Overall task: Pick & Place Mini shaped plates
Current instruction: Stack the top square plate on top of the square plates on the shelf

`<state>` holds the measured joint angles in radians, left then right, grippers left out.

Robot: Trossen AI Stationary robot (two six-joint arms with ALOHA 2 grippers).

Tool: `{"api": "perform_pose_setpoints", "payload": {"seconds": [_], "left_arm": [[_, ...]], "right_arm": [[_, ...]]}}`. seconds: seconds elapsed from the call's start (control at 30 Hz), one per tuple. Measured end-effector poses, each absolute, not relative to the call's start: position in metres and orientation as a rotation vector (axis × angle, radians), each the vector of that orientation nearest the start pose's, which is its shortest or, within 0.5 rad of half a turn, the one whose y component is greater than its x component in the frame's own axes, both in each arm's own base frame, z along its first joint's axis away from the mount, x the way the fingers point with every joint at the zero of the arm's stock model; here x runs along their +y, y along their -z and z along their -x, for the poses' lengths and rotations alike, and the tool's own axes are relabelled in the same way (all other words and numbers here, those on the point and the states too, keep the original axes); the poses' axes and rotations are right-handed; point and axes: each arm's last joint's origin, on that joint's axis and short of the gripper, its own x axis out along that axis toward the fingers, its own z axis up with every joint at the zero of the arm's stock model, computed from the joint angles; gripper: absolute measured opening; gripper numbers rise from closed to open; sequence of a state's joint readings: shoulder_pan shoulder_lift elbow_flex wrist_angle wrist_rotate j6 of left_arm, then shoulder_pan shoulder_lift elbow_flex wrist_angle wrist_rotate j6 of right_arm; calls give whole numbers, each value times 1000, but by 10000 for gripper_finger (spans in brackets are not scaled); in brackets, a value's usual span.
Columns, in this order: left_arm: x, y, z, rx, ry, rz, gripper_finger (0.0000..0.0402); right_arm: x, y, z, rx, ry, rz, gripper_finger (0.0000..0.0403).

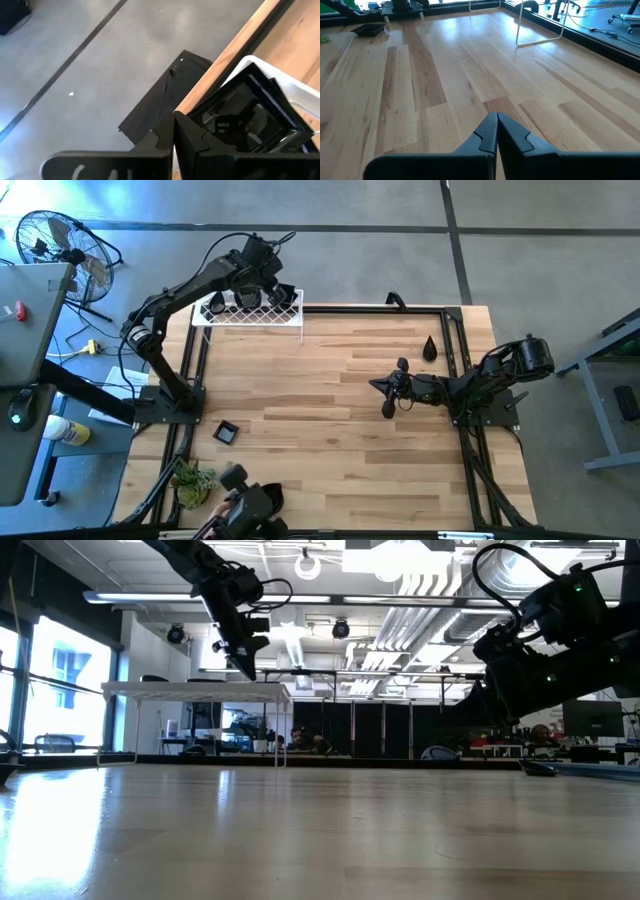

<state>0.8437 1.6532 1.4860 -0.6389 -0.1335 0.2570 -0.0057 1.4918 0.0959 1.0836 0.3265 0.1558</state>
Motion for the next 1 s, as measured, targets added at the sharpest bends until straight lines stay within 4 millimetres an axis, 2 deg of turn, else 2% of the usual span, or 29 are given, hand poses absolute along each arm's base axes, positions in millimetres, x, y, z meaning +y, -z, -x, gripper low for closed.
{"api": "perform_pose_setpoints", "payload": {"seconds": [0.4, 0.6, 0.77, 1.0], "left_arm": [[272, -314, -238, 878, -799, 91, 0], [273, -301, -250, 914, -770, 74, 0], [271, -303, -252, 910, -780, 56, 0], [262, -317, -250, 878, -771, 20, 0]], "right_arm": [[-10, -107, -192, 283, 353, -103, 3], [-10, -107, -191, 283, 350, -104, 5], [-10, -107, -192, 283, 350, -104, 5], [-10, -107, -192, 282, 349, -104, 4]]}}
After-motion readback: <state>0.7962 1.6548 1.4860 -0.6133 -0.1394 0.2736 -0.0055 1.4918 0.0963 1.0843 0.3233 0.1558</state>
